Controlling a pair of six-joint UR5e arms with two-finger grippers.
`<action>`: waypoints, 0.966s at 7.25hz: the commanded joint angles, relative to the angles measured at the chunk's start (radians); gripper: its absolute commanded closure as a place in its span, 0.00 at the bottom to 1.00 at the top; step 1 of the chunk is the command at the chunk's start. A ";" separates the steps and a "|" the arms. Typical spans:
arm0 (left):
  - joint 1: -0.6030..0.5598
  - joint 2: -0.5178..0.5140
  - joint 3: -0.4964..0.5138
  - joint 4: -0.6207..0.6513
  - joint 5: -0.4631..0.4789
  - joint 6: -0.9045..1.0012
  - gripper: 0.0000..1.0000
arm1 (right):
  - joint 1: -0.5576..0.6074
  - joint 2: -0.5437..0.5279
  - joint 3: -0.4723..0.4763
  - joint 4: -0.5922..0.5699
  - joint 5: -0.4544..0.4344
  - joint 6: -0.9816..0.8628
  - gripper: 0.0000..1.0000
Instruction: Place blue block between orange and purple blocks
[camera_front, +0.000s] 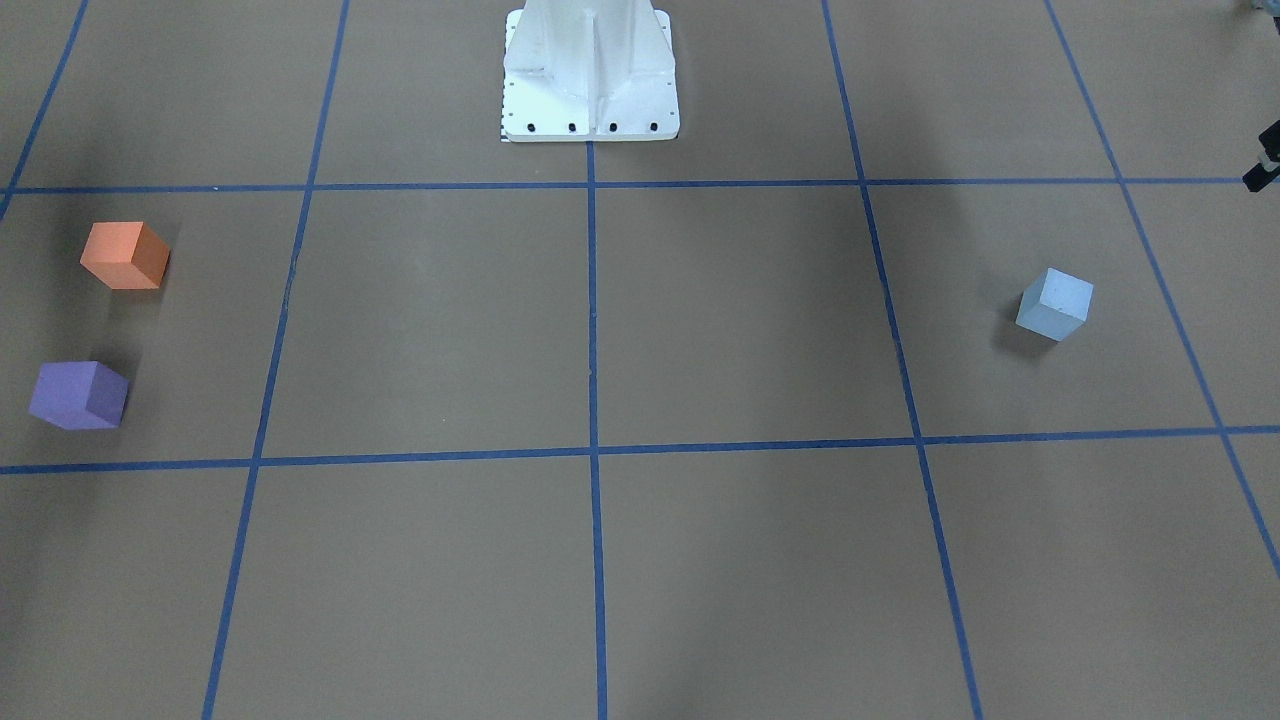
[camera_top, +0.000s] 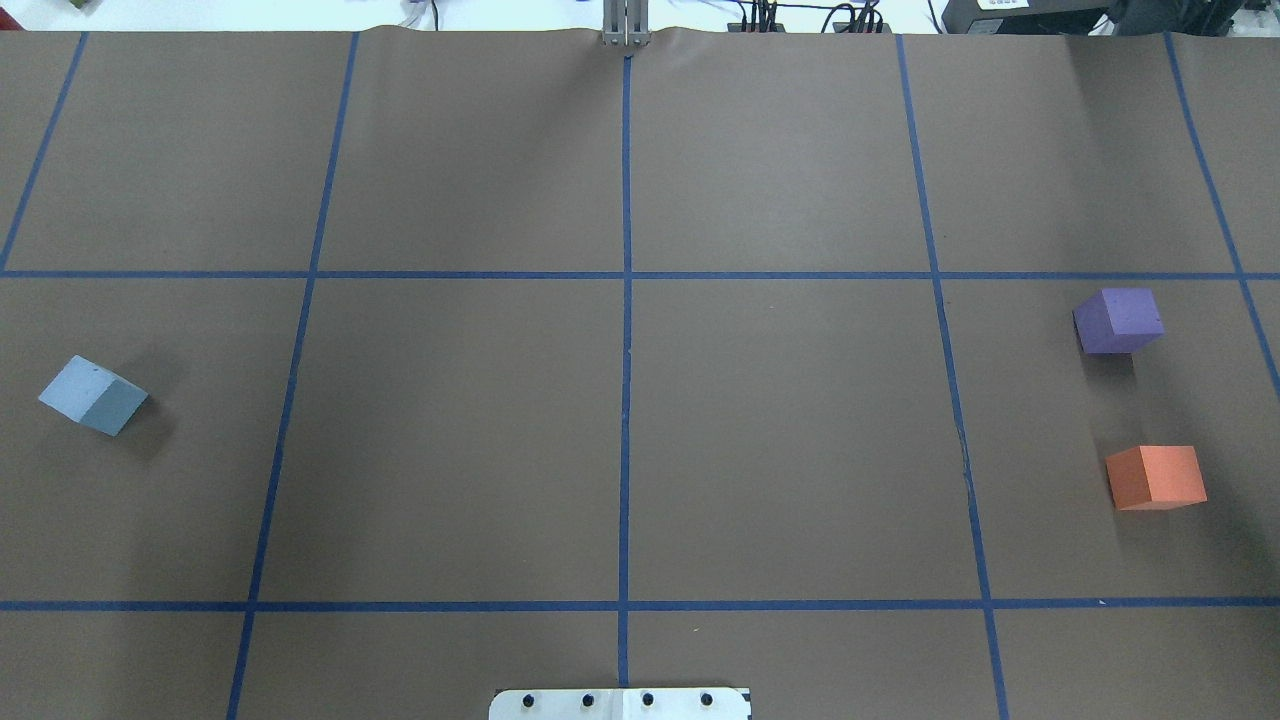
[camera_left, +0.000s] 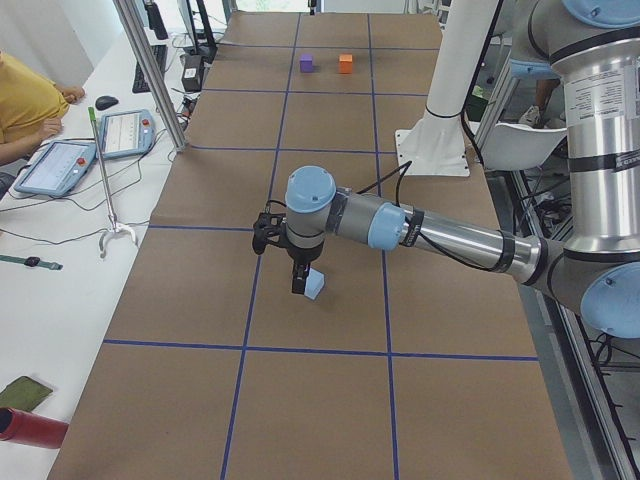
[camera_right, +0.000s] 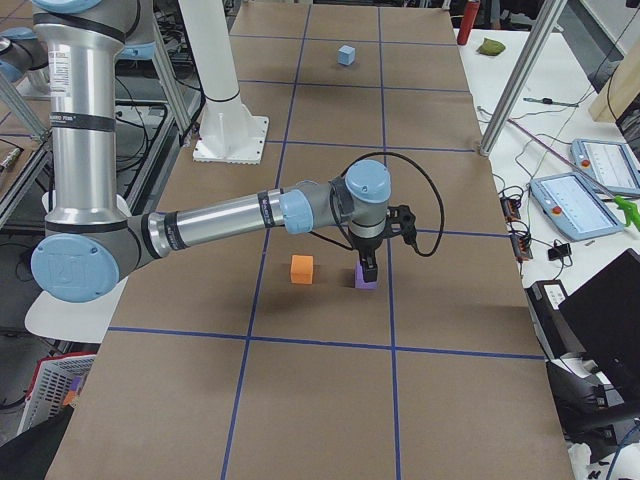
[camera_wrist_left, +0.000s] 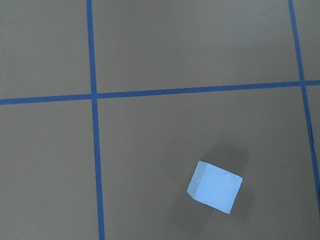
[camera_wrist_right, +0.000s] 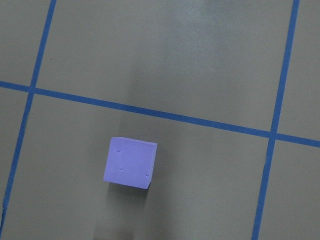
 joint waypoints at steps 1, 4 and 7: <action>0.001 0.012 0.008 -0.009 0.007 -0.002 0.00 | 0.012 -0.028 0.016 -0.002 -0.001 -0.001 0.00; 0.109 0.002 0.011 -0.021 -0.001 -0.009 0.00 | 0.010 -0.055 0.029 0.000 -0.001 0.001 0.00; 0.234 -0.005 0.011 -0.096 0.086 -0.004 0.00 | 0.007 -0.057 0.024 0.000 -0.003 0.001 0.00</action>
